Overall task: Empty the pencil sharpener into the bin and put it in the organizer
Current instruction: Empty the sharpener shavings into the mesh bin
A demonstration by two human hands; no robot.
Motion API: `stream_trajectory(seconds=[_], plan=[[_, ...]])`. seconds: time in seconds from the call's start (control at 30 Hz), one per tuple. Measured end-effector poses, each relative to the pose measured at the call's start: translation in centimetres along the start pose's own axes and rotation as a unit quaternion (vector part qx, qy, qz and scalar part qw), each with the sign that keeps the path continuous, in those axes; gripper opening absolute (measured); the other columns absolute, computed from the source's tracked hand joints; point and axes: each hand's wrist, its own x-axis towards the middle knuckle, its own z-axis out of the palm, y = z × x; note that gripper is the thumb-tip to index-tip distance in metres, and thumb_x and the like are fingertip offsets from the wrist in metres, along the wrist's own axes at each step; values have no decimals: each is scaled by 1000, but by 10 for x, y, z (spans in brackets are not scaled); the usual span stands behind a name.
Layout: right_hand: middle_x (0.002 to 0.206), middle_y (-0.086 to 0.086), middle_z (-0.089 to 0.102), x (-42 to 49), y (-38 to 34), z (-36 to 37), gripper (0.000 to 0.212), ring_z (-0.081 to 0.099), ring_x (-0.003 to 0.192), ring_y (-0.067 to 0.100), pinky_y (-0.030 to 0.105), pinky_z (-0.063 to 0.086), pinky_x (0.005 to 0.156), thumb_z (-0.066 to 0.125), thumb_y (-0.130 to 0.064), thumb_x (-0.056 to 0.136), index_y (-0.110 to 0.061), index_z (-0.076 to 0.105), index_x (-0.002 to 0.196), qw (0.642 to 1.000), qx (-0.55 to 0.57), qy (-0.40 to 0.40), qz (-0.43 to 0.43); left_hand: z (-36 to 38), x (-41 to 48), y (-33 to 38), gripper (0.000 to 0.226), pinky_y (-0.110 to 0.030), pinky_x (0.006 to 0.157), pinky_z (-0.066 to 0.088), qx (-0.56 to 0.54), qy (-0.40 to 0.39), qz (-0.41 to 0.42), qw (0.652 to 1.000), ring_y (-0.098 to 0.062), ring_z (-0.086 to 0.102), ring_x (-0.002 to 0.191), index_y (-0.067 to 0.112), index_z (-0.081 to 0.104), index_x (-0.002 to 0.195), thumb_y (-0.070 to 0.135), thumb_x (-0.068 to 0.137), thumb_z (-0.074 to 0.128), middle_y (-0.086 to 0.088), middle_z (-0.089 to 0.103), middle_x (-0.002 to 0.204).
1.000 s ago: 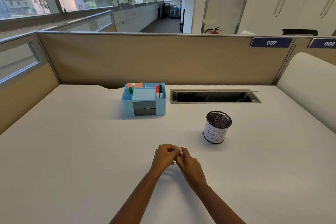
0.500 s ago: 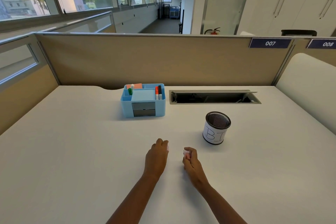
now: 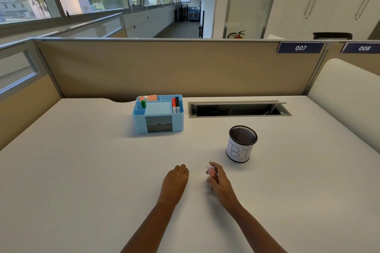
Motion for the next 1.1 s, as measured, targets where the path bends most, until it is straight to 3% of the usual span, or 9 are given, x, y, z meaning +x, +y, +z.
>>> stream_trajectory(seconds=[0.07, 0.1, 0.2, 0.23, 0.33, 0.4, 0.77, 0.97, 1.1], plan=[[121, 4, 48, 0, -1, -5, 37, 48, 109, 19, 39, 41, 99, 44, -5, 92, -15, 39, 127, 1000, -7, 1, -12, 7, 2, -3, 29, -27, 82, 49, -1, -34, -20, 999, -22, 58, 100, 0, 53, 110, -4, 81, 57, -14, 60, 112], [119, 3, 47, 0, -1, -7, 38, 46, 111, 18, 39, 40, 100, 45, -5, 92, -15, 40, 127, 1000, -13, 2, -19, 10, 3, -5, 29, -26, 82, 49, -6, -25, -14, 1000, -22, 58, 100, 0, 54, 109, -5, 81, 57, -14, 60, 112], [112, 6, 45, 3, -3, -16, 39, 46, 107, 15, 32, 37, 100, 48, -3, 91, -15, 42, 127, 999, -22, 16, -32, 6, 1, -5, 42, -14, 48, 51, -8, 22, 10, 1000, -9, 66, 57, 11, 70, 64, 9, 29, 92, -1, 70, 63], [111, 7, 45, 5, -4, -19, 40, 45, 104, 10, 30, 36, 100, 48, -2, 90, -14, 42, 127, 999, -22, 24, -36, 8, 4, -5, 42, -14, 51, 53, -16, 28, 8, 999, -11, 68, 61, 11, 71, 67, 16, 31, 94, -2, 71, 65], [109, 6, 46, 10, -11, -29, 41, 44, 101, 7, 28, 35, 98, 51, 0, 89, -11, 44, 127, 997, -20, 49, -55, 16, 12, -4, 44, -28, 106, 35, -82, 19, -12, 996, -22, 42, 129, 7, 44, 127, 28, 90, 54, -16, 50, 134], [111, 7, 47, 15, -17, -39, 41, 45, 103, 12, 27, 36, 95, 53, 0, 88, -11, 45, 126, 995, -24, 66, -76, 20, 20, 1, 51, -30, 115, 20, -138, 22, -41, 989, -21, 20, 141, 12, 25, 139, 32, 95, 40, -10, 30, 150], [114, 18, 59, 48, -42, -107, 31, 54, 100, 24, 31, 46, 81, 60, 0, 83, -4, 52, 113, 972, -69, 190, -122, 1, 69, 66, 70, -37, 112, 28, -392, 23, -117, 912, -23, 23, 140, 13, 20, 140, 36, 86, 58, -8, 22, 153], [113, 17, 62, 65, -39, -131, 29, 53, 97, 21, 10, 40, 70, 60, 0, 83, -4, 55, 111, 969, -105, 196, -103, -1, 94, 91, 78, -40, 112, 30, -452, -6, -138, 881, -24, 25, 139, 13, 19, 140, 36, 82, 64, -8, 22, 153], [117, 19, 61, 72, -33, -138, 30, 56, 105, 29, 25, 45, 82, 58, 0, 84, -2, 54, 114, 972, -122, 185, -81, -1, 109, 104, 82, -41, 113, 27, -510, -23, -138, 849, -27, 22, 140, 13, 17, 140, 27, 79, 69, -10, 20, 154]])
